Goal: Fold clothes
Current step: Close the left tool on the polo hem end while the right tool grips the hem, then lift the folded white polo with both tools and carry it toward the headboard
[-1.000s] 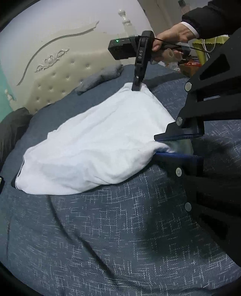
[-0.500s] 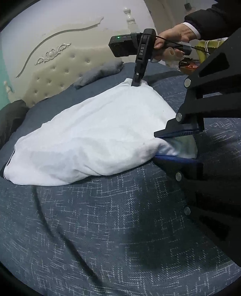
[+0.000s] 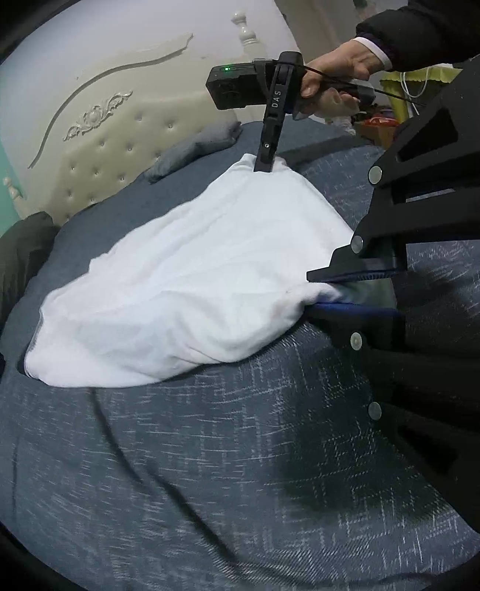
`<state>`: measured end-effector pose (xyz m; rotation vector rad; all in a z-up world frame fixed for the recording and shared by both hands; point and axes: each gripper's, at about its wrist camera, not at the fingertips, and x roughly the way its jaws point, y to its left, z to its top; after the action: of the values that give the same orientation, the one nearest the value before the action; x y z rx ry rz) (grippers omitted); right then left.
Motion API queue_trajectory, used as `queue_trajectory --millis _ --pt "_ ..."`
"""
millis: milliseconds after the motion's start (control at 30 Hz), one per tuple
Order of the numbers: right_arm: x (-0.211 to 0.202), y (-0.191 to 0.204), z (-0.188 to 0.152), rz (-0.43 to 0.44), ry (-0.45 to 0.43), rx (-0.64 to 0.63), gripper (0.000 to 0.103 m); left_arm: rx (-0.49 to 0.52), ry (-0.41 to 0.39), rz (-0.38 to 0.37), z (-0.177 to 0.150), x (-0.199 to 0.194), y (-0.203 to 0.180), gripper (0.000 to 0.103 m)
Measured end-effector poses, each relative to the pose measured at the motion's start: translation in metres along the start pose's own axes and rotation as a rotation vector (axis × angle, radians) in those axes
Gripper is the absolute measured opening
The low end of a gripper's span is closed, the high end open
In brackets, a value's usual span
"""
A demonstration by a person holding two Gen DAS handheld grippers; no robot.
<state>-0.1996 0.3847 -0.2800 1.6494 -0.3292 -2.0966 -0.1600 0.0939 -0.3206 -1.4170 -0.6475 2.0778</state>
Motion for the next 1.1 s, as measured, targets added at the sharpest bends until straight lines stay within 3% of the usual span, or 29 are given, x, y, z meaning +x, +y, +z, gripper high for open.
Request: queue_trajectory --millis 233,667,1100 --pt "-0.030 0.013 0.017 0.079 -0.069 -0.022 0.006 0.025 -0.040 0.007 0.017 -0.030 -0.023 0.010" --pt "-0.094 0.055 0.077 0.167 -0.178 -0.115 0.005 0.065 -0.102 0.049 0.088 -0.094 -0.071 0.005" --pt "-0.143 0.076 0.114 0.194 -0.264 -0.138 0.005 0.085 -0.080 0.050 0.118 -0.104 -0.105 0.005"
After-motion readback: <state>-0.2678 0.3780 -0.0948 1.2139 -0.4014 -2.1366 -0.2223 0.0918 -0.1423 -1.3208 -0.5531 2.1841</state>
